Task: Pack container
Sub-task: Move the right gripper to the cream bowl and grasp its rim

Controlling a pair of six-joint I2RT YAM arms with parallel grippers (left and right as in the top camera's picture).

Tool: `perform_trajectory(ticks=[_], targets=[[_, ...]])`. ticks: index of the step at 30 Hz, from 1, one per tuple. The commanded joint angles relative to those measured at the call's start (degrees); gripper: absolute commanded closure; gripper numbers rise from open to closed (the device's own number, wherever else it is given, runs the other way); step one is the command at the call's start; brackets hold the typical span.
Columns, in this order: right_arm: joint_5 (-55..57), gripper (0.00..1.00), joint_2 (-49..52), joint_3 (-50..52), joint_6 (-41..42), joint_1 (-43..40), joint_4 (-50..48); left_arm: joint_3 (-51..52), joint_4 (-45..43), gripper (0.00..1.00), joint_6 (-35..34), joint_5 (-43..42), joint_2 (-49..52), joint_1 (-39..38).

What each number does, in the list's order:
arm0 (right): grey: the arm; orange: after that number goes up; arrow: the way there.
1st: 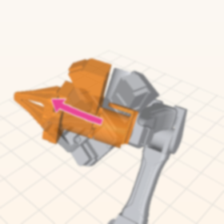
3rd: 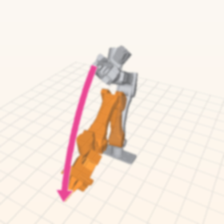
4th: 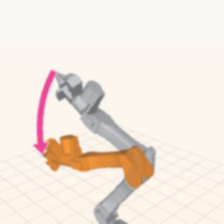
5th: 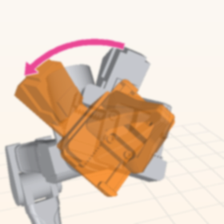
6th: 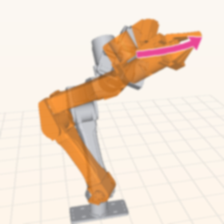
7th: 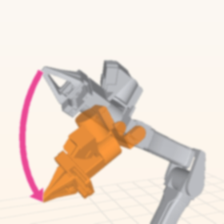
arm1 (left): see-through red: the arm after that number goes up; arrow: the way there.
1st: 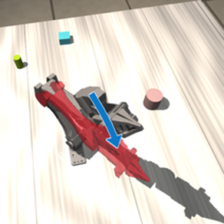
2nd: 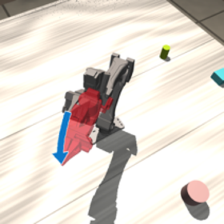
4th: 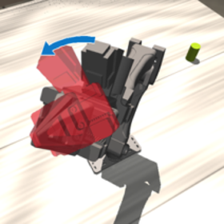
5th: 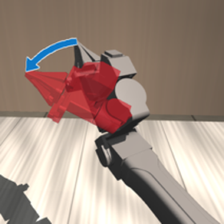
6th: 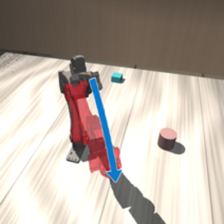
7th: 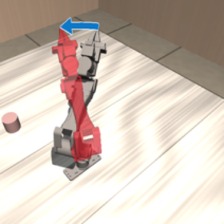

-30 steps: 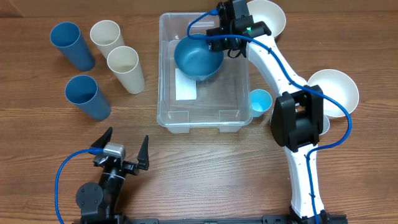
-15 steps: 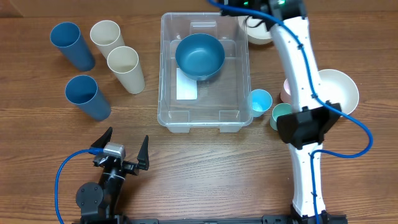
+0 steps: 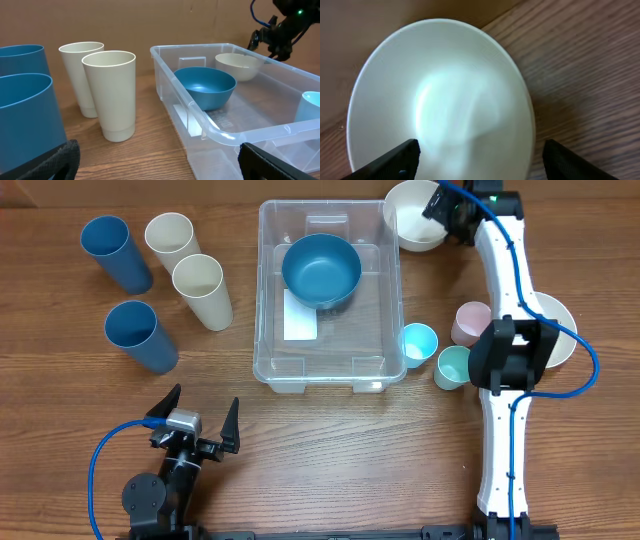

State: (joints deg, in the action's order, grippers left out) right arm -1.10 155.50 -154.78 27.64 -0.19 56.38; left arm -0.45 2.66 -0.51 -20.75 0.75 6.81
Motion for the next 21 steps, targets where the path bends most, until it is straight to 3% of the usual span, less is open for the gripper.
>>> perform_trajectory(ticks=[1, 3, 8, 10, 12, 15, 17, 21], targets=[[0.2, 0.21, 0.9, 1.1, 2.7, -0.2, -1.7, 0.2, 0.1, 0.0, -0.8, 0.2, -0.4, 0.3], [-0.1, 0.25, 2.4, 1.1, 2.7, -0.2, -1.5, 0.2, 0.1, 0.0, -0.8, 0.2, -0.4, 0.3], [-0.2, 0.59, 2.8, 1.1, 2.6, -0.2, -1.2, 0.2, 0.1, 0.0, -0.8, 0.2, -0.4, 0.3], [0.0, 0.61, 2.8, 1.1, 2.6, -0.2, -0.6, 0.2, 0.1, 0.0, -0.8, 0.2, -0.4, 0.3], [0.0, 0.69, 2.8, 1.1, 2.6, -0.3, -0.4, 0.2, 0.1, 0.0, -0.8, 0.2, -0.4, 0.3], [0.6, 0.91, 2.8, 1.1, 2.6, -0.9, 1.1, 0.2, 0.1, 0.0, -0.8, 0.2, -0.4, 0.3], [0.6, 0.96, 2.8, 1.1, 2.6, -1.4, 2.1, 0.2, 0.1, 0.0, -0.8, 0.2, -0.4, 0.3], [0.6, 0.96, 2.8, 1.1, 2.6, -3.0, 4.4, 0.2, 0.1, 0.0, -0.8, 0.2, -0.4, 0.3]])
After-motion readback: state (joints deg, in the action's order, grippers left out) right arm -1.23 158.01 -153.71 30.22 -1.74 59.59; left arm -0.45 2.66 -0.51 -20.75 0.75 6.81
